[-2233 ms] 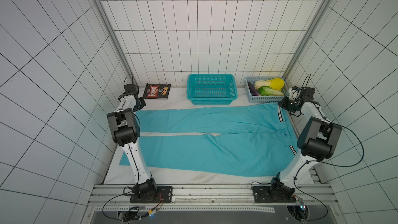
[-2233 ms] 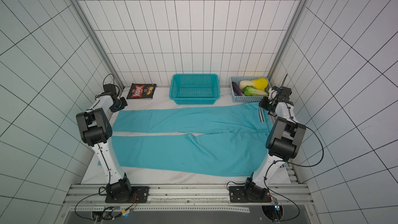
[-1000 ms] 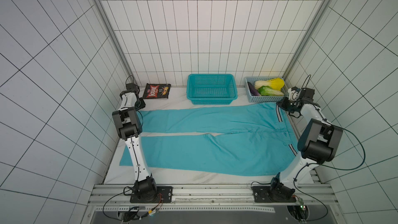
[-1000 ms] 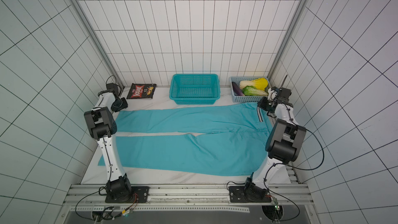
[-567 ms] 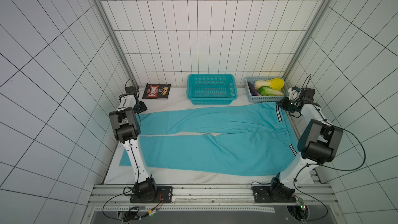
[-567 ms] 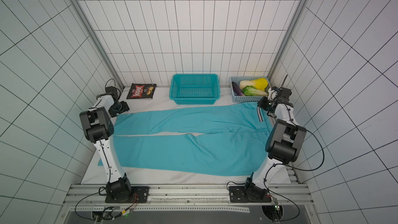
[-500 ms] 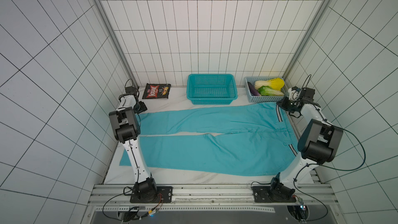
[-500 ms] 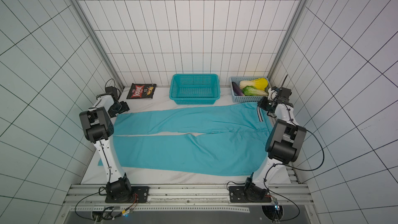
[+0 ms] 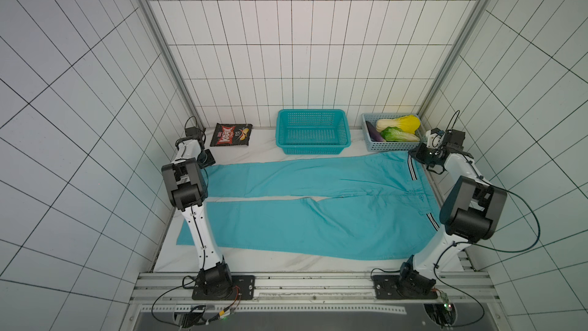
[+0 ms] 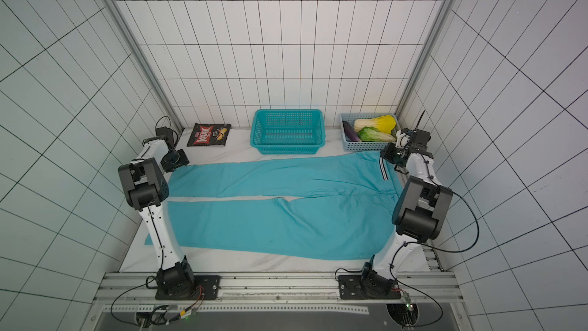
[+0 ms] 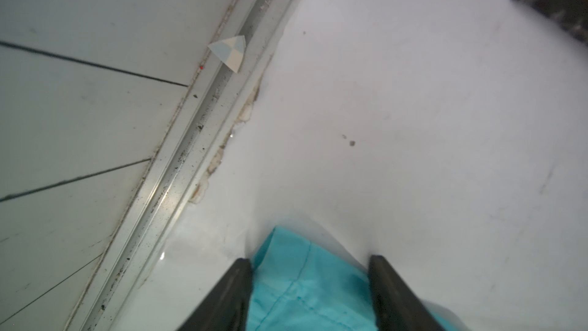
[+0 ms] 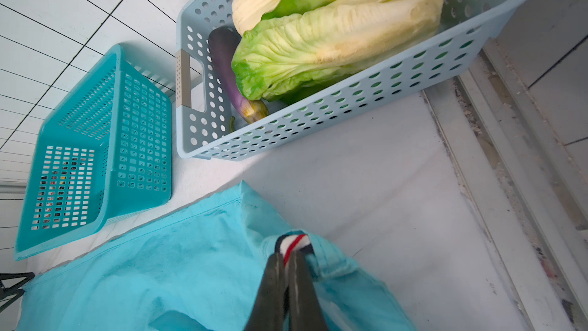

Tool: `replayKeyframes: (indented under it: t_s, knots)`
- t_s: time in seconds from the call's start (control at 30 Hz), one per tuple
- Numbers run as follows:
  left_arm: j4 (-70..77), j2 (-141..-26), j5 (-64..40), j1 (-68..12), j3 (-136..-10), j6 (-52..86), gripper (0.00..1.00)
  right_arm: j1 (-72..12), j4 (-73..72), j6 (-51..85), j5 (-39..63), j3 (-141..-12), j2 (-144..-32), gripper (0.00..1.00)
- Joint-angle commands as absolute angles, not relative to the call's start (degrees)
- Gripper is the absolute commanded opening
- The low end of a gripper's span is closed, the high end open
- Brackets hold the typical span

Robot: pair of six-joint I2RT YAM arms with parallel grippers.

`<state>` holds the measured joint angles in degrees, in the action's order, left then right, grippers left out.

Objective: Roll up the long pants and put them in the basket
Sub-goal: Fold the long pant at the center of the board.

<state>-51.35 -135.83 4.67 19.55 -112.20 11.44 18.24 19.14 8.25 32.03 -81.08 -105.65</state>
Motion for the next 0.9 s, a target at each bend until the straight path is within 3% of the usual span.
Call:
replayKeyframes:
  t_s: [0.0, 0.3, 0.6, 0.73, 0.87]
  knots:
    - [-53.97, -138.61, 3.34, 19.7, -111.56, 10.47, 0.0, 17.59, 19.56, 8.62, 31.54, -81.65, -105.17, 0.0]
    - [-44.37, -127.96, 2.56, 22.05, -101.31, 12.39, 0.0, 17.77, 20.62, 9.93, 30.22, -82.85, -105.99, 0.0]
    - [-35.7, -123.95, -3.64, 19.45, -105.93, 14.94, 0.0, 12.08, 15.36, 7.95, 30.4, -86.89, -103.54, 0.0]
    - [-37.41, -127.49, -2.41, 17.93, -118.21, 14.01, 0.0, 12.09, 13.95, 8.4, 29.91, -95.59, -107.03, 0.0]
    - [-47.27, -136.94, -0.73, 16.7, -143.52, 14.39, 0.0, 12.63, 10.78, 11.65, 31.41, -105.26, -111.55, 0.0]
